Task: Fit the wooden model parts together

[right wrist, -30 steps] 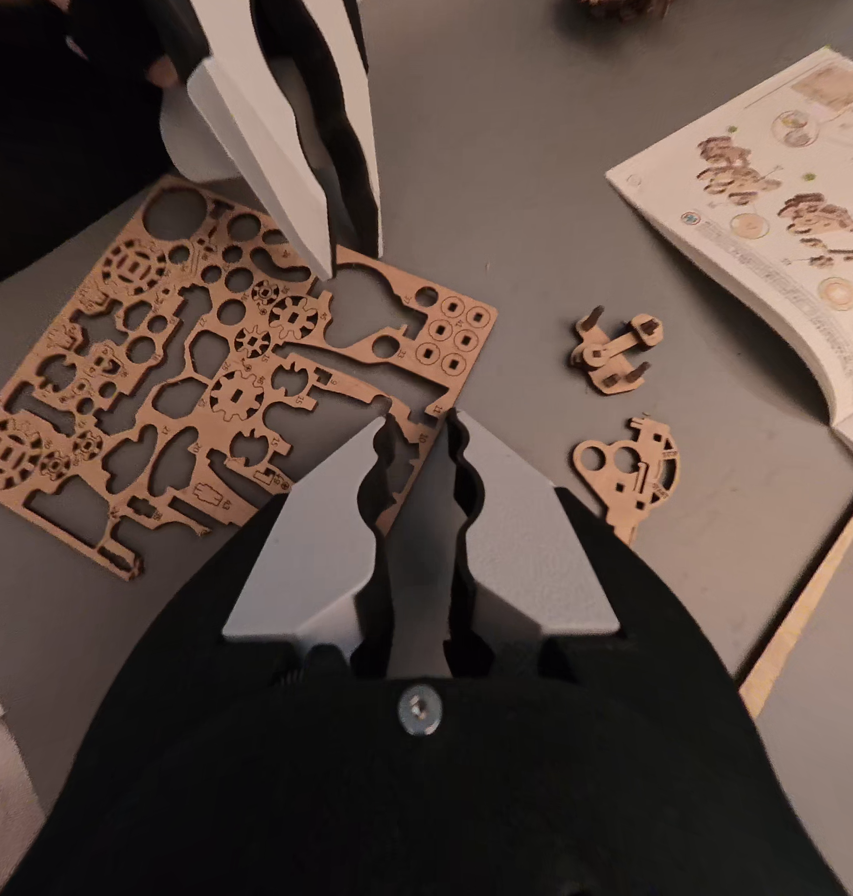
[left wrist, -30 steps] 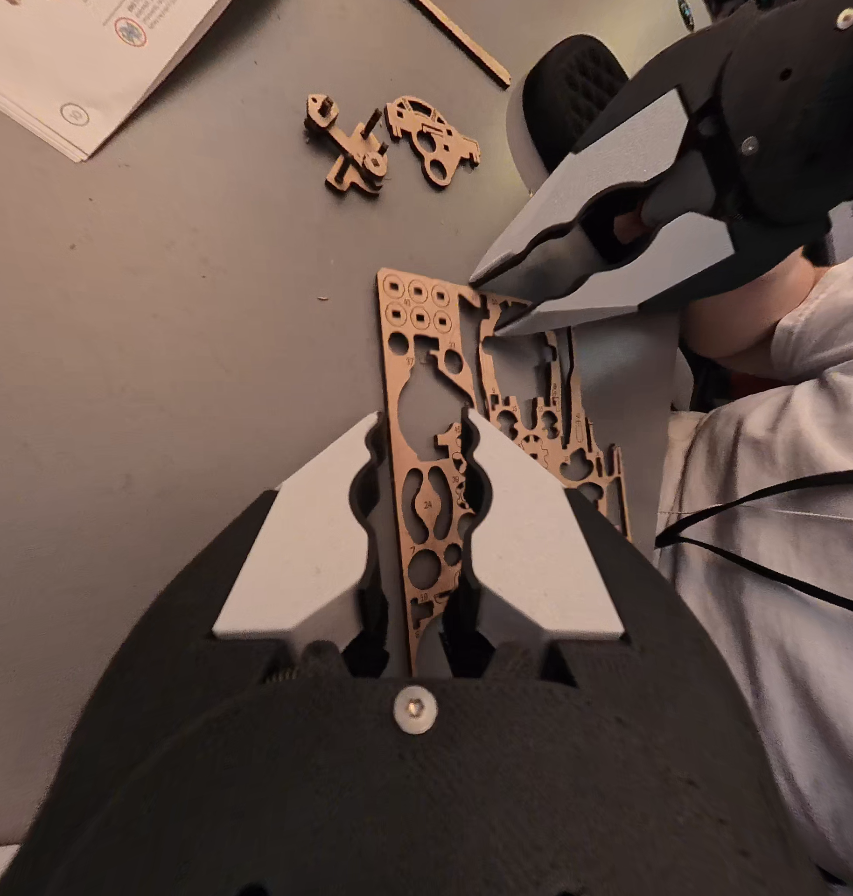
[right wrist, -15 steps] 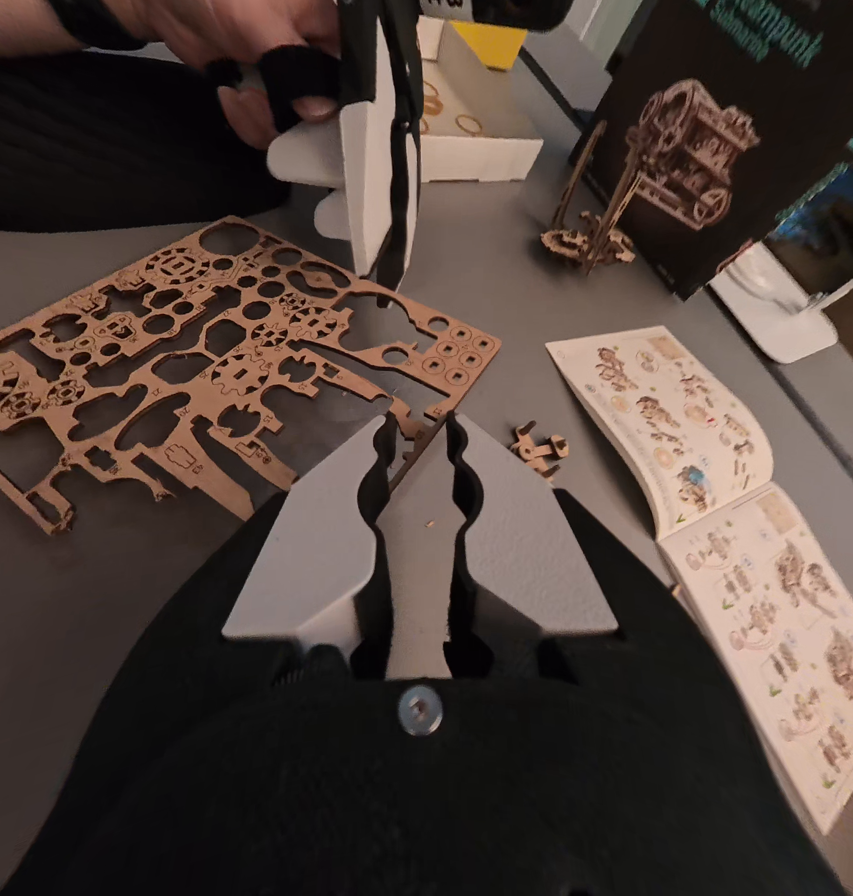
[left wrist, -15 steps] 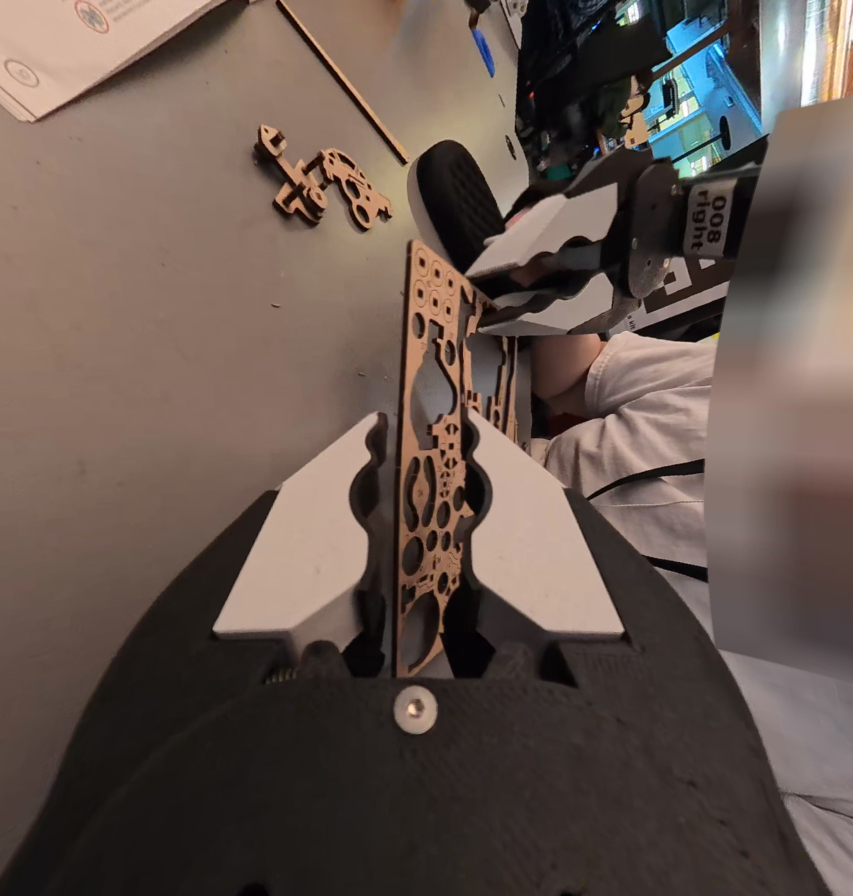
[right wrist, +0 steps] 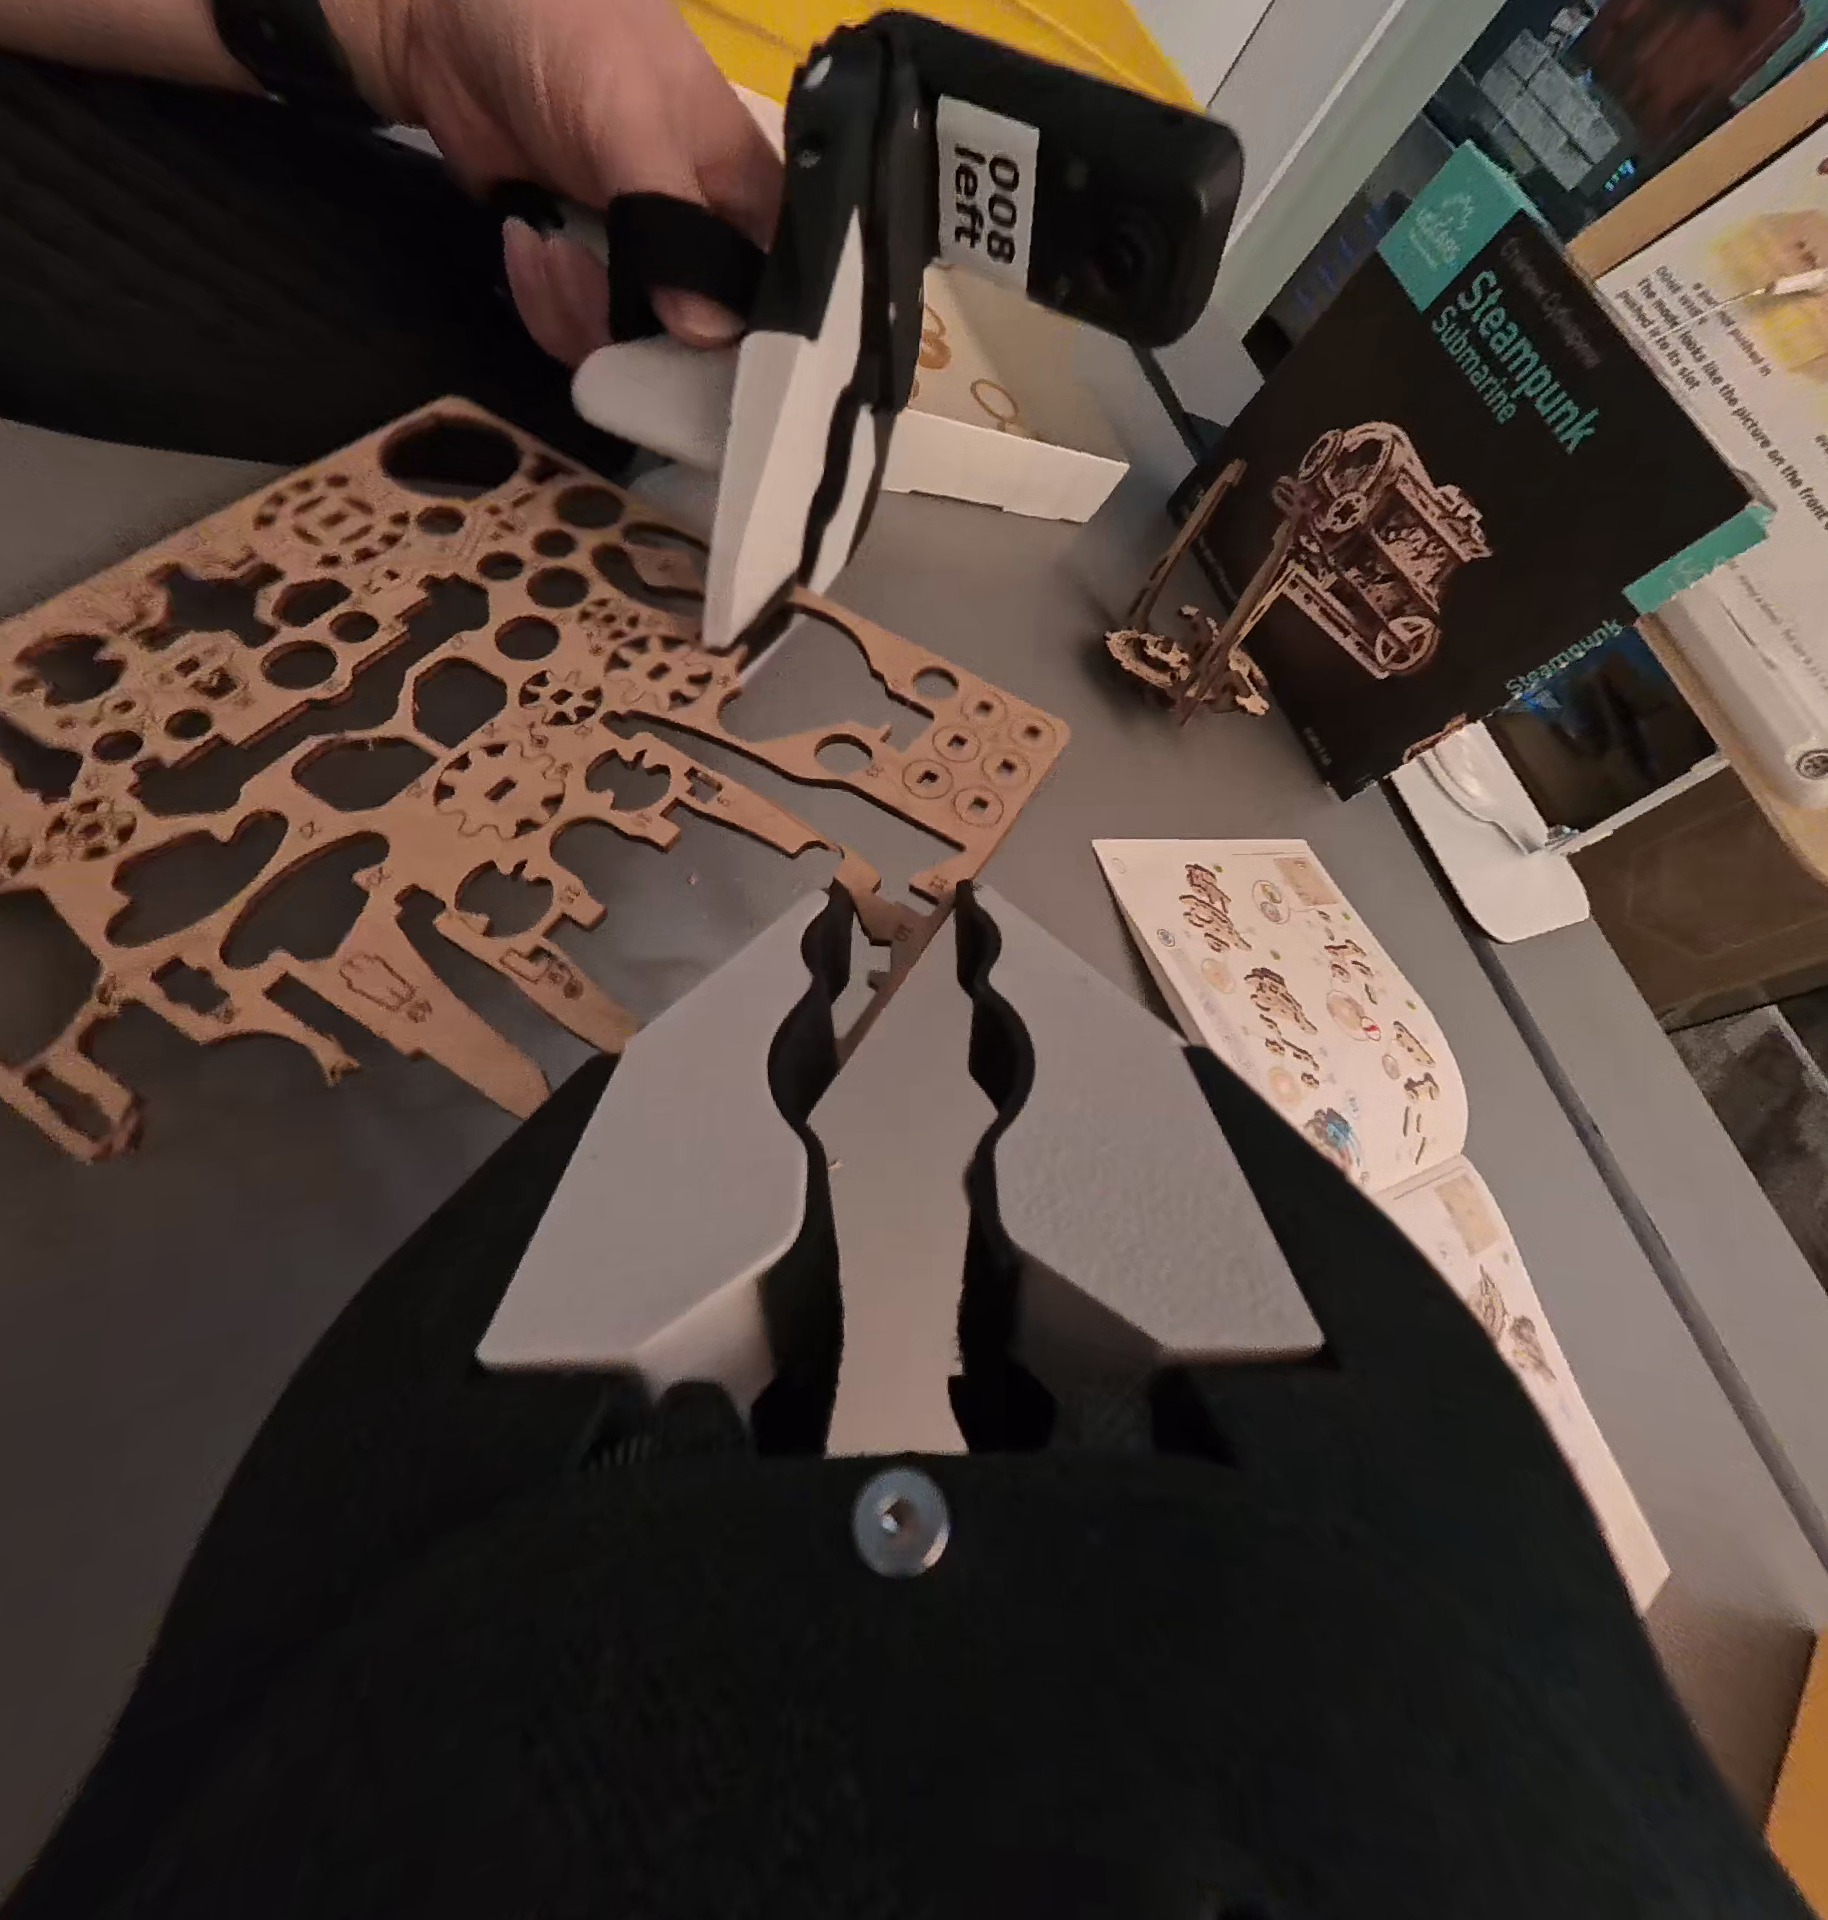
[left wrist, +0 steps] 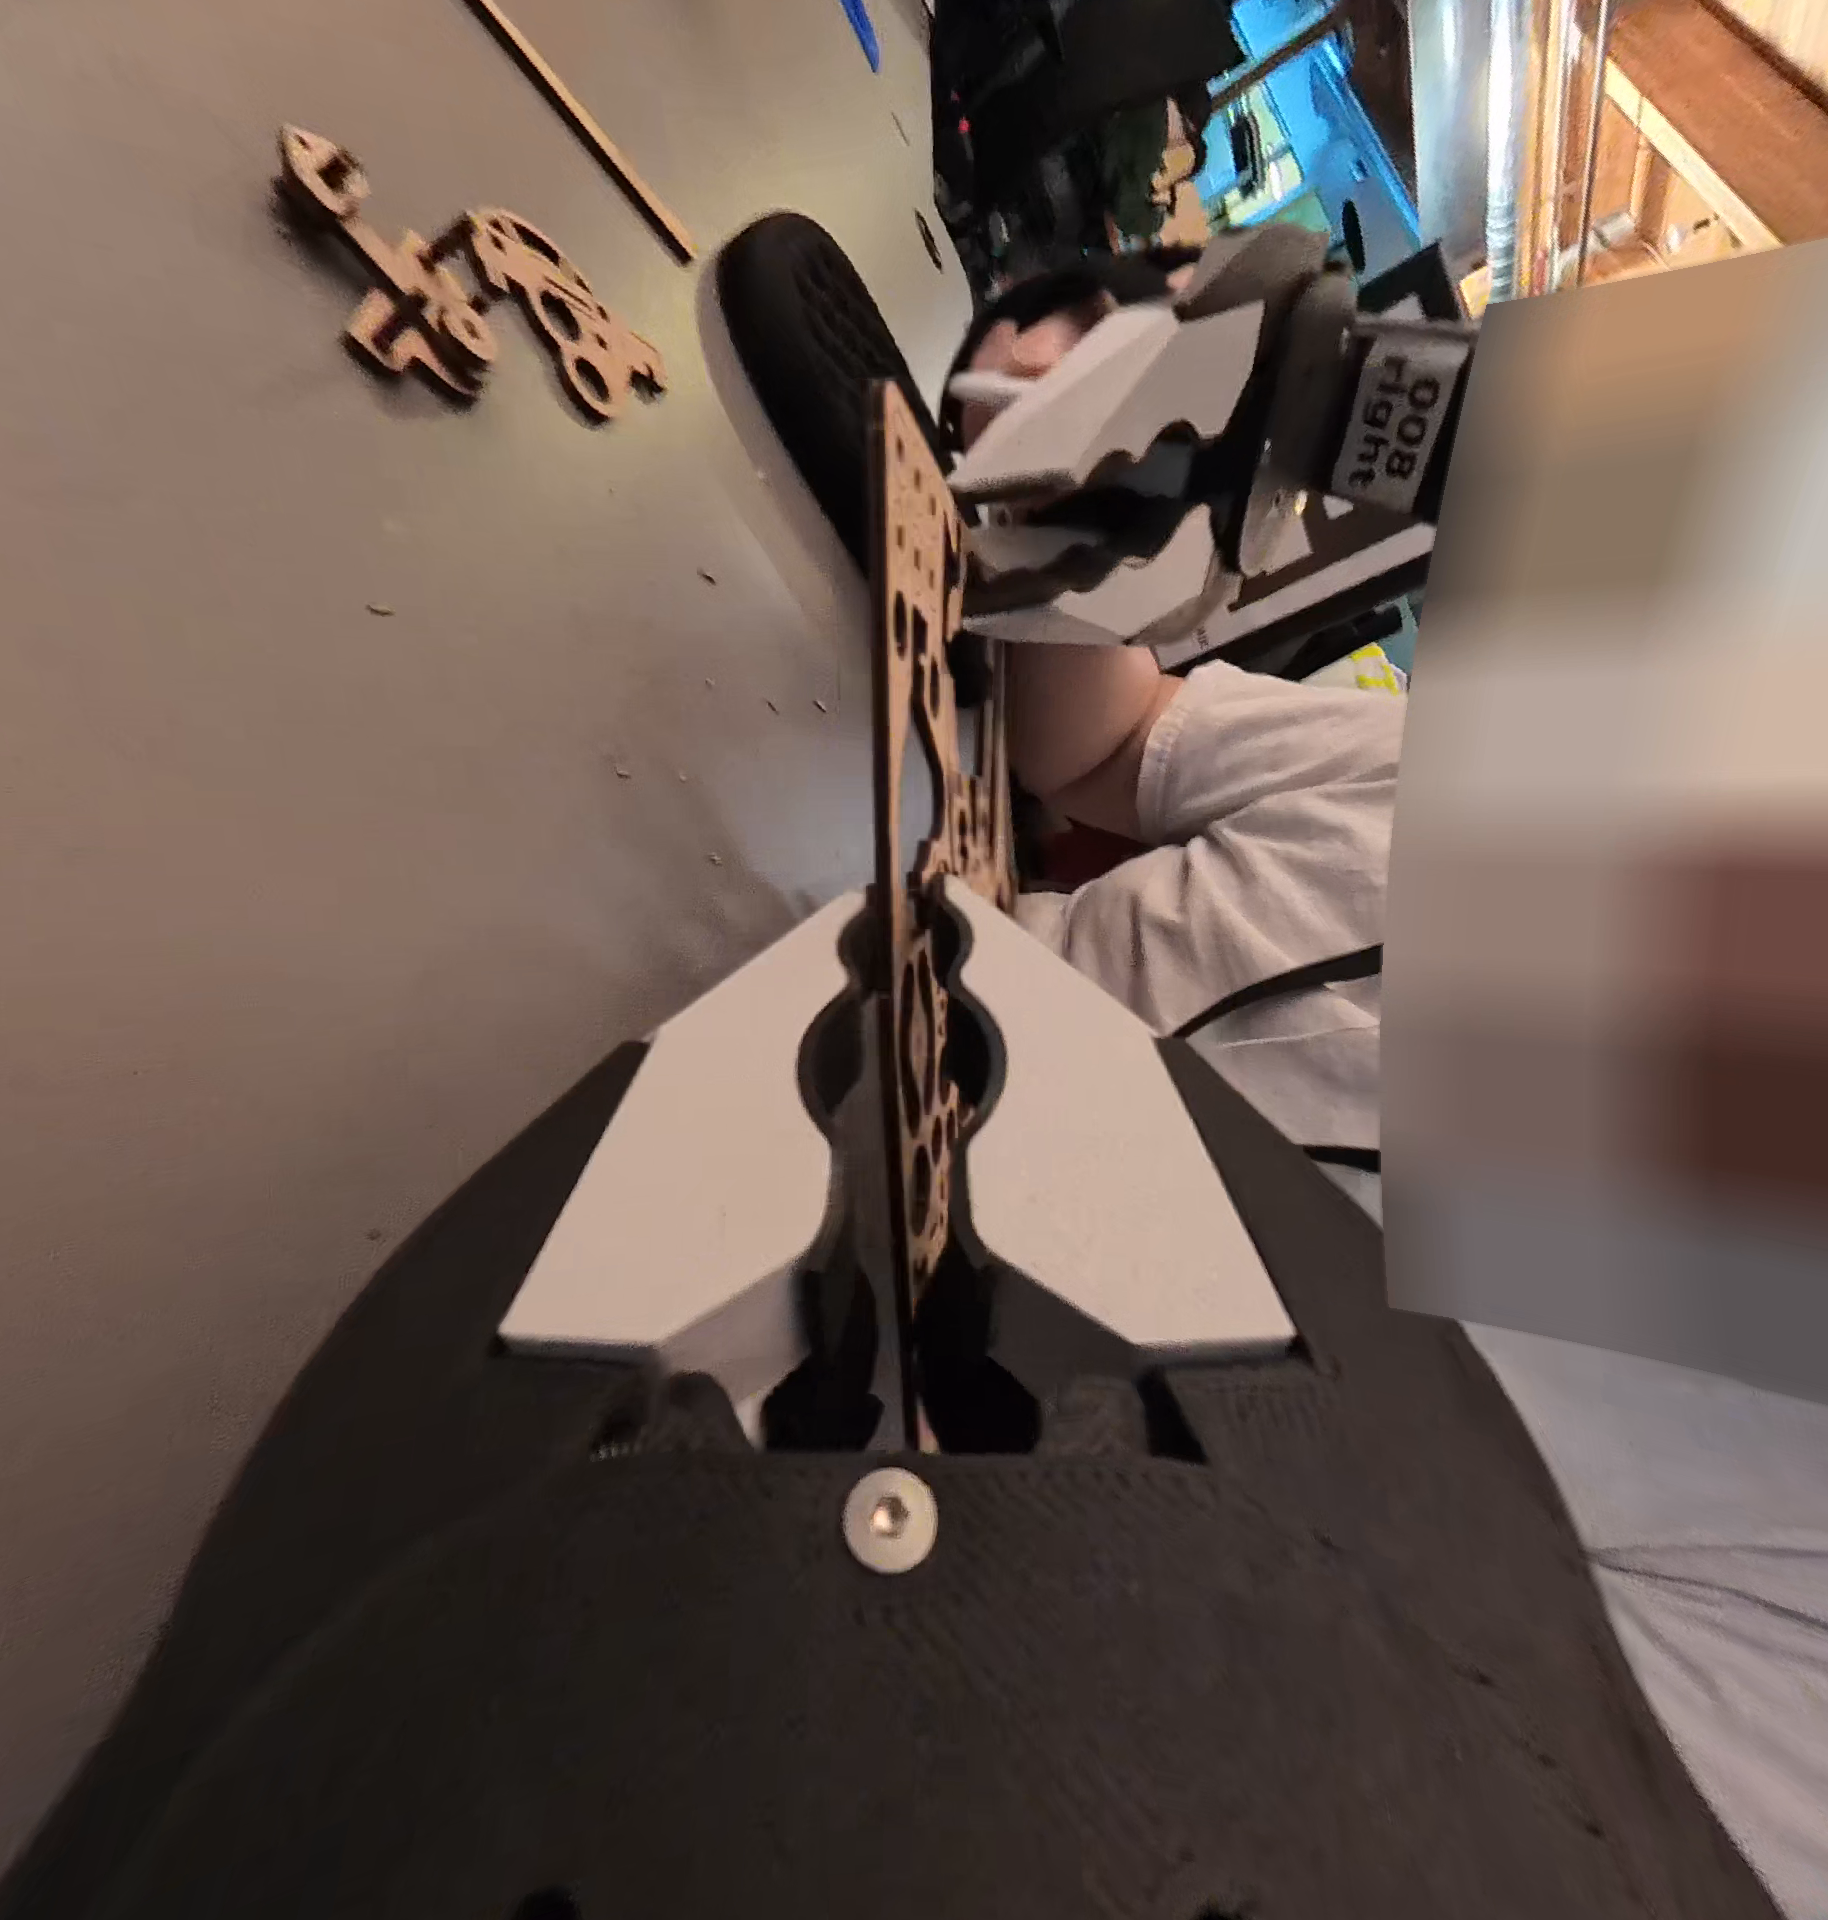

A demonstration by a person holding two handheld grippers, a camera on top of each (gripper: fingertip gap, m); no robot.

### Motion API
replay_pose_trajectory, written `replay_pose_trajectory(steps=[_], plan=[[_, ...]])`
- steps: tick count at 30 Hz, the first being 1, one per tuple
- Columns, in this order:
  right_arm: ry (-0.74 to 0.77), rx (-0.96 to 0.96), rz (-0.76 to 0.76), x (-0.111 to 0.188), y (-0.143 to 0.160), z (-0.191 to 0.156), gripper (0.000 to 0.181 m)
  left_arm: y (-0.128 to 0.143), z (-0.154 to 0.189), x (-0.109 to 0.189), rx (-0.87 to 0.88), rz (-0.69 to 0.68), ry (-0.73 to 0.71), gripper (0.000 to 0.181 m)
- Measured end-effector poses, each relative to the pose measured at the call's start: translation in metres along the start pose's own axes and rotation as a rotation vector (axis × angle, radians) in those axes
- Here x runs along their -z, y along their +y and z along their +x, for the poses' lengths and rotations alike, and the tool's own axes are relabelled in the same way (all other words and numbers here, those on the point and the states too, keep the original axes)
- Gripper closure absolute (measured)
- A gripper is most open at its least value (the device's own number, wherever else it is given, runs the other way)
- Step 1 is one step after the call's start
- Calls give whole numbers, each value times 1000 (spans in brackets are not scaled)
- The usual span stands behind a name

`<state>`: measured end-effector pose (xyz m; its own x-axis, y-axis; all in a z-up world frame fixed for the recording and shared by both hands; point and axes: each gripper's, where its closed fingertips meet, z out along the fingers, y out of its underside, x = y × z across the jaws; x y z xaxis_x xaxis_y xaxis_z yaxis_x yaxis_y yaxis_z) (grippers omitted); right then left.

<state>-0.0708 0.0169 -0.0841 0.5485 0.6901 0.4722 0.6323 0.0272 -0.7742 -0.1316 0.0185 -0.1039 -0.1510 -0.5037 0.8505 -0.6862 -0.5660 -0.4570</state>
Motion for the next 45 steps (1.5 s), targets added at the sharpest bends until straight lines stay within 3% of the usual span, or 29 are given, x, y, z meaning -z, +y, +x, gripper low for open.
replay_pose_trajectory(steps=[3, 5, 10, 14, 17, 21, 24, 26, 29, 32, 41, 45], plan=[[12, -5, 4, -3, 2, 9, 162, -8, 9, 4, 5, 47, 46, 179], [70, -65, 59, 0, -4, 25, 148, -15, 10, 11, -19, 91, 25, 180], [109, -442, 345, 28, -27, 57, 132, -31, 20, 29, -104, 196, -8, 181], [-70, -766, 502, 40, -21, 57, 120, -40, 25, 36, -164, 252, -27, 181], [-202, -884, 493, 36, -12, 48, 141, -44, 29, 37, -204, 277, -41, 181], [-288, -956, 426, 23, -4, 37, 139, -46, 32, 37, -228, 286, -49, 181], [-437, -1025, 438, 22, -12, 23, 144, -47, 33, 38, -235, 296, -48, 181], [-513, -1044, 423, 23, -12, 15, 180, -47, 33, 37, -233, 296, -40, 180], [-541, -1054, 449, 30, -15, 16, 181, -47, 38, 33, -212, 302, 7, 180], [-539, -1081, 459, 31, -13, 20, 181, -45, 41, 30, -176, 283, 53, 164], [-512, -1106, 488, 36, -7, 30, 181, -17, 21, 11, -136, 94, 3, 175], [-485, -1104, 516, 38, -7, 36, 181, -19, 24, 9, -180, 95, -23, 181]])
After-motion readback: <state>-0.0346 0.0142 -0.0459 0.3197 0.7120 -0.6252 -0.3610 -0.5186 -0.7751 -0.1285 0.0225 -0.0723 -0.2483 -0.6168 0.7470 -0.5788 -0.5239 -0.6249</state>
